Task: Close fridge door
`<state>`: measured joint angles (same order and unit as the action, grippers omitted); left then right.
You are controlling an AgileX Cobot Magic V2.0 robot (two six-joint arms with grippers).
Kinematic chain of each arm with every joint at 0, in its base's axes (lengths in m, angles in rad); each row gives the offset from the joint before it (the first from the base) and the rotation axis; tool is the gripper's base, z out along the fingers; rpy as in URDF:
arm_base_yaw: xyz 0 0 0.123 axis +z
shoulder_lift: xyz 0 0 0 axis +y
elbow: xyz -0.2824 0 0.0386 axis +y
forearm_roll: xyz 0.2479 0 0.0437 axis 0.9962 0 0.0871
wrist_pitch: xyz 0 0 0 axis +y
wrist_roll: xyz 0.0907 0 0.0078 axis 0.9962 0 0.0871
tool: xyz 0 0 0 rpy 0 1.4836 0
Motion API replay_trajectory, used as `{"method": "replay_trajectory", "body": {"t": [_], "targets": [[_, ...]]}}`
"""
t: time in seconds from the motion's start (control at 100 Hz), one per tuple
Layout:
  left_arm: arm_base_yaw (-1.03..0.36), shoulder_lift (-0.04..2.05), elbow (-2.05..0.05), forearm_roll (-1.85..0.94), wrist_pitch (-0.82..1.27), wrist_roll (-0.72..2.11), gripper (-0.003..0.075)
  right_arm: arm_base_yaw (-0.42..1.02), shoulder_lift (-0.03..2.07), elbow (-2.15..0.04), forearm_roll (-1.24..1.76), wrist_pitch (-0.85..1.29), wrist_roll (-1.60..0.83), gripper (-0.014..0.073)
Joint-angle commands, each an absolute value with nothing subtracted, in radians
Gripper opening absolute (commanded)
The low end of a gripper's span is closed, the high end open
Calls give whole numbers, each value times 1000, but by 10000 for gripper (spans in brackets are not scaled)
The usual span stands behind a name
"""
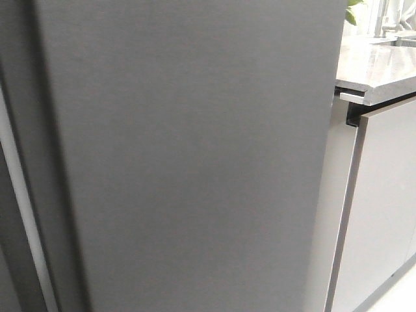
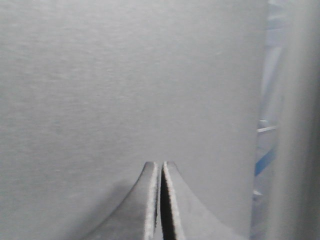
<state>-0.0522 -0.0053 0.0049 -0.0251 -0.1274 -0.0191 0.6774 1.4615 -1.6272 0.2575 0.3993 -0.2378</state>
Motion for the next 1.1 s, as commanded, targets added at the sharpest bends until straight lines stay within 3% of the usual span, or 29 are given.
{"method": "replay_trajectory", "body": {"t": [0.0,0.45,0.75,1.09], "targets": [[-48,-16,40,-30,-200,-23,-20,671,1504,-1677,253,293,-252,-45],[-47,-16,40,-30,-200,-23,-20,666,1490,-1690,196,326,-252,-45],[-47,-16,40,-30,-200,-23,-20,524,1270,-1618,194,421,-237,-44],[-47,-16,40,-30,-200,-23,-20,347,909,-1295,194,434,-192,-44]]}}
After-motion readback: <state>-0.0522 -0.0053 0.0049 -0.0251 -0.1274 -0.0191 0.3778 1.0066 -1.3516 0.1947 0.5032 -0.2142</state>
